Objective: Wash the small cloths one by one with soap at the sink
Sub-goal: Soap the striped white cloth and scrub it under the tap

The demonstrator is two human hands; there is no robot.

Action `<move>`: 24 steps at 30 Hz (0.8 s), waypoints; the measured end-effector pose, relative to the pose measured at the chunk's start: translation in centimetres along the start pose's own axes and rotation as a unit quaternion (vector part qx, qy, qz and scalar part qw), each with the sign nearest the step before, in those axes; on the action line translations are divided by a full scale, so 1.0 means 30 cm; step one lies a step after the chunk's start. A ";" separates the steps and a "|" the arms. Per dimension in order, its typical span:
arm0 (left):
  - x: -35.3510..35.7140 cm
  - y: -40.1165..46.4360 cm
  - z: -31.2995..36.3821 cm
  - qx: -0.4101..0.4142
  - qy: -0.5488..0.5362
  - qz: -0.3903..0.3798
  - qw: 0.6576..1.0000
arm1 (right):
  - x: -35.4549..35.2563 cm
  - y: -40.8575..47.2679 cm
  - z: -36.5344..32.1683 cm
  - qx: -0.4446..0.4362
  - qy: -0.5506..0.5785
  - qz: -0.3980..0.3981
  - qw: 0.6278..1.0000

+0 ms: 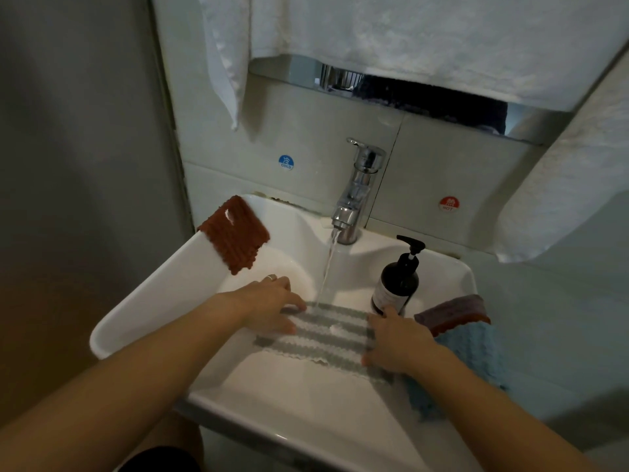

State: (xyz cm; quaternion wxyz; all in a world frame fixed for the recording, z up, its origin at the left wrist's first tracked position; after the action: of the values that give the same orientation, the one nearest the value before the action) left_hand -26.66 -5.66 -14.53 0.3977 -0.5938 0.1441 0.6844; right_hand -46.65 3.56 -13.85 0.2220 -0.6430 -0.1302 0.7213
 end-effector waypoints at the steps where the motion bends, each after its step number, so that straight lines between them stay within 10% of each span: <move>1: 0.000 0.005 0.006 0.003 0.003 0.006 1.000 | 0.003 0.000 0.000 0.004 -0.003 0.001 1.000; 24: -0.061 -0.004 -0.142 -0.101 0.024 0.033 0.994 | -0.023 0.046 -0.154 -0.045 0.113 0.101 0.987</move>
State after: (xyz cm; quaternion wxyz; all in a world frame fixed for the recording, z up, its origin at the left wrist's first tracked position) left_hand -23.64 -9.11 -13.88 0.3089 -0.6424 0.1036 0.6937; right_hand -42.25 1.57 -14.55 0.1323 -0.7394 -0.0706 0.6563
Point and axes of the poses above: each hand's wrist, its own y-axis towards the middle knuckle, its own x-axis out of the palm, z = x × y, the point moved 6 cm from there along y, towards the middle knuckle, and after that the axes turned 3 degrees about x, right-handed, at the moved point
